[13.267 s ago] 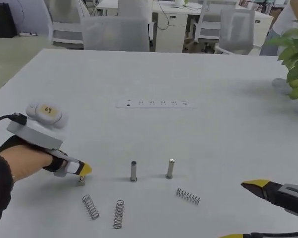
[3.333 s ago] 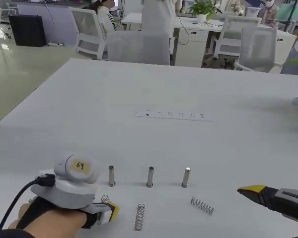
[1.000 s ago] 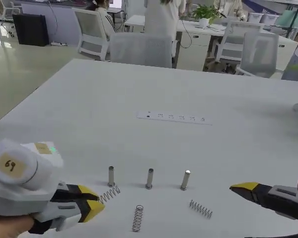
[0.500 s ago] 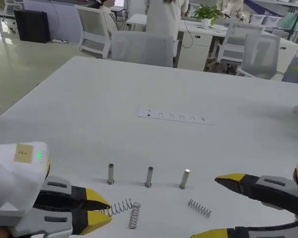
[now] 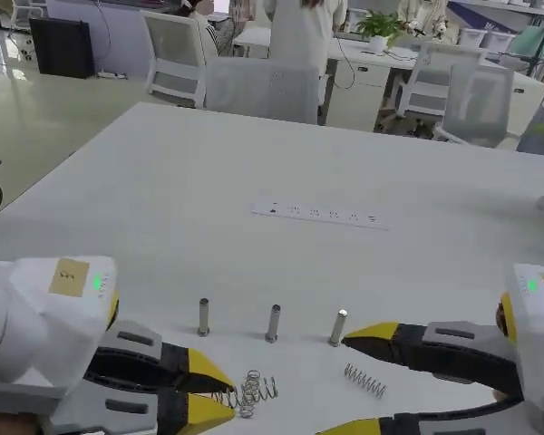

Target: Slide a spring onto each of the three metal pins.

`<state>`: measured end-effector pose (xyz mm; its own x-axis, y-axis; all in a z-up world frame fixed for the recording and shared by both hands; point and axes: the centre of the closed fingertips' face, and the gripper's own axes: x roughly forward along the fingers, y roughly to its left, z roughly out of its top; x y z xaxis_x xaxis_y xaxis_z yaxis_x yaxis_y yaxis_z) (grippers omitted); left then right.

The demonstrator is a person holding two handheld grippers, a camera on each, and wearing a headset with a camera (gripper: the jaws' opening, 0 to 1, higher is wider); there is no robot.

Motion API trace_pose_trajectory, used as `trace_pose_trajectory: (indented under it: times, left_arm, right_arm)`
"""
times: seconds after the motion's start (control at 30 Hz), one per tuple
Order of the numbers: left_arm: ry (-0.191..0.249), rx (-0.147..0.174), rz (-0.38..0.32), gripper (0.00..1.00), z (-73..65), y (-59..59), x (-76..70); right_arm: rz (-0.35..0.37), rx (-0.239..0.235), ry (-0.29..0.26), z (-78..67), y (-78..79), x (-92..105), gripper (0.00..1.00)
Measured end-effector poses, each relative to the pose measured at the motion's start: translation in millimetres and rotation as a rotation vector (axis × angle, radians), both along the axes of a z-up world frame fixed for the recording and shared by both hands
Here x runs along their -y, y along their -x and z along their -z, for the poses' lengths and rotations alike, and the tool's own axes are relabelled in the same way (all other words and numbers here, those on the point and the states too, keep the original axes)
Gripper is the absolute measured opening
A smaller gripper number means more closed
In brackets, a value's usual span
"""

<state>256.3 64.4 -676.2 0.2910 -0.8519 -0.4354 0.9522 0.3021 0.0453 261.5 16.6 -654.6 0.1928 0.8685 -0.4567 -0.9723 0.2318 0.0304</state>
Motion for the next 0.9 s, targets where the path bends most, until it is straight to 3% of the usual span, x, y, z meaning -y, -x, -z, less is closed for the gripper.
trace_pose_trajectory:
  times: [0.33,0.7,0.9]
  left_arm:
    - [0.016,0.009,0.052,0.02,-5.1,6.4,10.8]
    - [0.035,0.008,0.081,0.02,-6.7,10.7,20.5]
    - [0.034,0.005,0.089,0.02,-5.9,13.6,21.1]
  right_arm:
    - [-0.104,0.002,-0.004,-0.6,13.8,-15.8,0.32]
    - [-0.152,-0.003,0.007,4.2,21.1,-22.9,0.19]
    - [-0.175,0.006,0.040,6.6,23.3,-22.8,0.09]
